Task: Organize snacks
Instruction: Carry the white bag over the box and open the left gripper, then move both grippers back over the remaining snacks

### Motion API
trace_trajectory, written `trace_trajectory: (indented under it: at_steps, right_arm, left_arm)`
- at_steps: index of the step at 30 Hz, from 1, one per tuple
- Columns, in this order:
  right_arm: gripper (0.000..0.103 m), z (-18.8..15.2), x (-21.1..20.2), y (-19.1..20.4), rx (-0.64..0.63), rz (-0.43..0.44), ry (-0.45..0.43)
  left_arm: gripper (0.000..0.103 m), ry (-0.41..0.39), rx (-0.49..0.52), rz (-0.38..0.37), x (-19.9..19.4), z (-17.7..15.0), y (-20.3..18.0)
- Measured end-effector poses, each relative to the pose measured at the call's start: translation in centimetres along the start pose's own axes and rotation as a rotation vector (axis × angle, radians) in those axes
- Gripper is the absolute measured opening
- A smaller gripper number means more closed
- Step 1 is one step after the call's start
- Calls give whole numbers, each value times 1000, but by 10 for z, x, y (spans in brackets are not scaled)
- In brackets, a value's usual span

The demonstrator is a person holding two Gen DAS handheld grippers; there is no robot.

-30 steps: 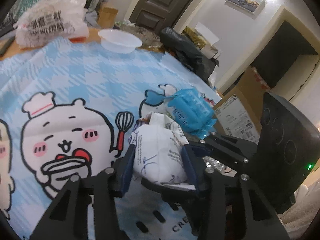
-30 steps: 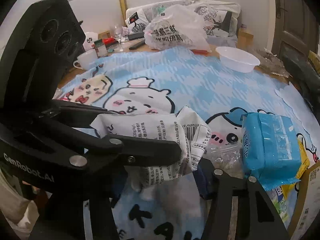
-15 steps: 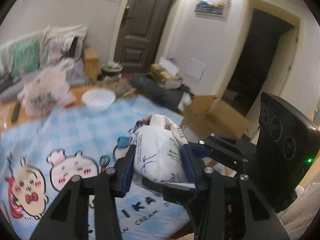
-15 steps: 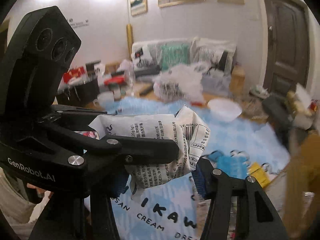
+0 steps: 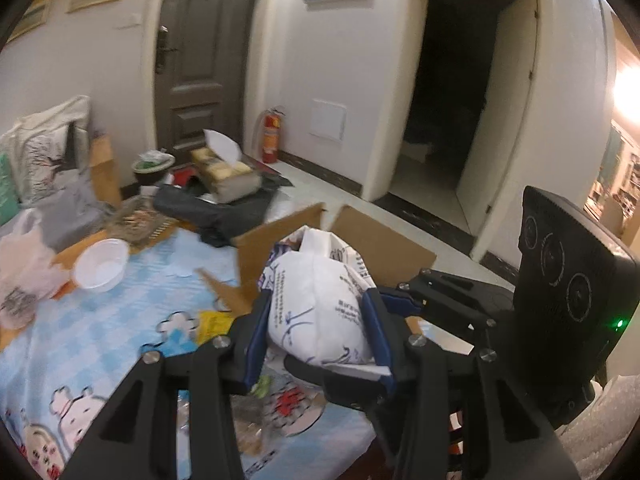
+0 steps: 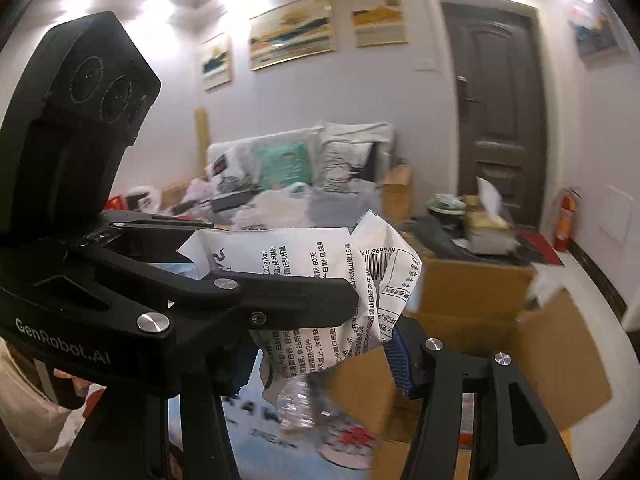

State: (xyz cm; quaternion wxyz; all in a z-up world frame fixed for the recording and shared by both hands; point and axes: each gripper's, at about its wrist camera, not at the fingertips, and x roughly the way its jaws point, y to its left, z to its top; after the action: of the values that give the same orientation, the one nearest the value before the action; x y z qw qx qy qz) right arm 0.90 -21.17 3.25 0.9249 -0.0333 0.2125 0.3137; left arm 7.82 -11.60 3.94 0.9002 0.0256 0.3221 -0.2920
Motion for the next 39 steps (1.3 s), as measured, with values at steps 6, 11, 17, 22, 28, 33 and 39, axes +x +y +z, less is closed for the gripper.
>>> trace_trajectory:
  at_steps: [6,11,17,22,28,33,39]
  right_arm:
    - [50,-17,1,-59,89,-48,65]
    - [51,-29,18,-92,127,-69,156]
    - [53,-47,37,-111,133,-118,259]
    - [54,-50,29,-116,151,-108,230]
    - [65,-41,14,-106,119,-136,196]
    - [65,-34,5,-88,124,-117,180]
    - [65,-11,-7,-43,59,-58,112]
  left_arm:
    - [42,99,-4,-47,63,11,-11]
    - [42,158,5,-37,96,9,-12]
    - [42,175,21,-43,110,13,-15]
    - [42,190,12,-9,115,11,-9]
    - [47,127,-4,-4,83,14,-2]
    - [55,54,0,39,35,11,9]
    - [61,-26,-57,124,-30,-10,44]
